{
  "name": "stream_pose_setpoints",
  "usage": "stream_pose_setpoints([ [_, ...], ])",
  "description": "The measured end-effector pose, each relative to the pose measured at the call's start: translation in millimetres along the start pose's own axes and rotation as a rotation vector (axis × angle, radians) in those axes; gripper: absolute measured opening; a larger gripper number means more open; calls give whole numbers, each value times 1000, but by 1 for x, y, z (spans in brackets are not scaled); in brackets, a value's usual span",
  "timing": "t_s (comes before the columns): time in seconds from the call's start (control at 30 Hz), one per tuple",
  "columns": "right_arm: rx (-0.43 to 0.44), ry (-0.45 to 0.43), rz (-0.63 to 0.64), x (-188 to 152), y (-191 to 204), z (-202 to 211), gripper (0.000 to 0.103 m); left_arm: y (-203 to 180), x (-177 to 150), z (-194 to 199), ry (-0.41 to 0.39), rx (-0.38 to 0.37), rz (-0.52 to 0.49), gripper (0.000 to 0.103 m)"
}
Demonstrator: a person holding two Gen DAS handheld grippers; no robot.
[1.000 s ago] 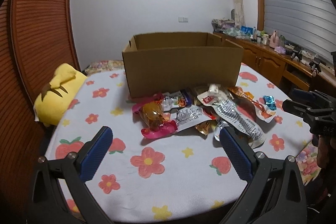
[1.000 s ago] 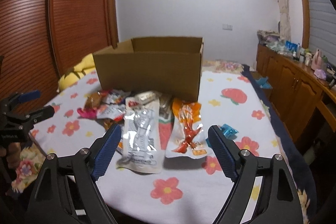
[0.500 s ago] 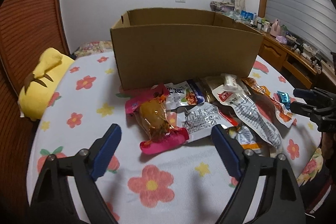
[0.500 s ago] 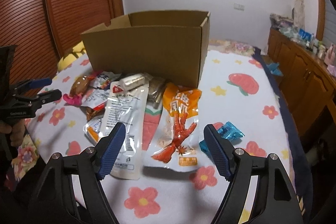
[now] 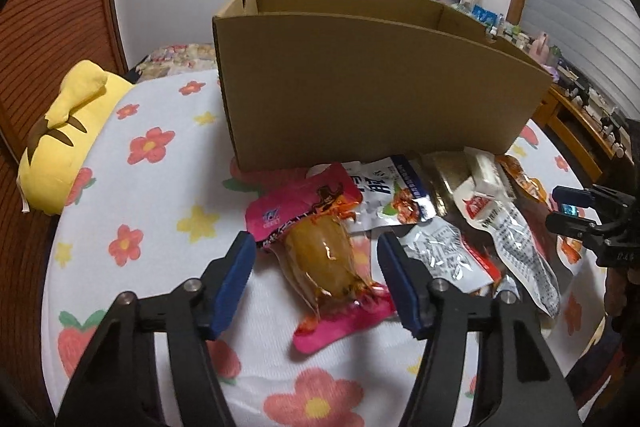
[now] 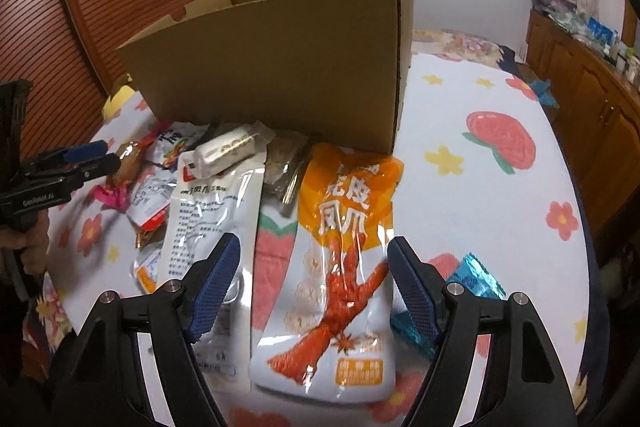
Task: Organize snacks
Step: 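Reach the left tool to the pink egg packet while the right tool reaches the orange chicken-feet pouch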
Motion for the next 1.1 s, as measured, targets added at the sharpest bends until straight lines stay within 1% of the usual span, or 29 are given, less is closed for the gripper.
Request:
stream_pose_setpoints([
  [0.07, 2, 4, -6, 2, -1, -2, 78, 2, 2, -7, 30, 3, 12, 63],
  [0.27, -5, 31, 5, 8, -2, -9, 79, 5, 3, -16, 59, -4, 28, 65],
  [0.37, -8, 44, 6, 10, -3, -12, 80, 9, 2, -19, 64, -13, 39, 62],
  [0.4, -11, 50, 4, 11, -5, -14, 80, 10, 2, -18, 61, -13, 37, 59],
  [0.5, -10, 68, -5, 11, -11, -16, 80, 12, 2, -18, 69, -21, 29, 59],
  [0.63, -13, 85, -14, 12, -15, -21, 80, 12, 1, -19, 82, -26, 28, 62],
  [0.73, -19, 93, -12, 13, -17, -26, 81, 12, 1, -23, 100, -24, 25, 69],
  [0.8, -28, 93, 4, 14, -17, -27, 81, 13, -2, -25, 110, -36, 36, 70],
  [0.87, -38, 95, 20, 15, -15, -29, 81, 11, -4, -24, 102, -45, 37, 68],
  [0.93, -63, 99, 51, 15, -13, -30, 78, 9, -5, -21, 95, -50, 25, 59],
  [0.97, -80, 101, 67, 14, -12, -30, 75, 9, -6, -19, 89, -49, 21, 58],
  [1.0, -93, 104, 83, 13, -11, -30, 73, 8, -6, -15, 79, -47, 15, 54],
  [1.03, -97, 106, 92, 13, -10, -30, 69, 7, -7, -12, 73, -44, 11, 52],
  [1.07, -100, 109, 101, 12, -9, -30, 63, 7, -8, -9, 72, -38, 8, 51],
  [1.1, -107, 114, 110, 11, -9, -29, 60, 7, -9, -7, 70, -34, 7, 50],
])
Point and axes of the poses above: each gripper's, at about its wrist camera, not at the fingertips, and z roughly against the way its jaws point, y to its left, x to its top, the point moved 3 cm from there along -z, roughly the way its jaws point, and after that the axes turned 3 degrees about -x, right-handed, at the moved point
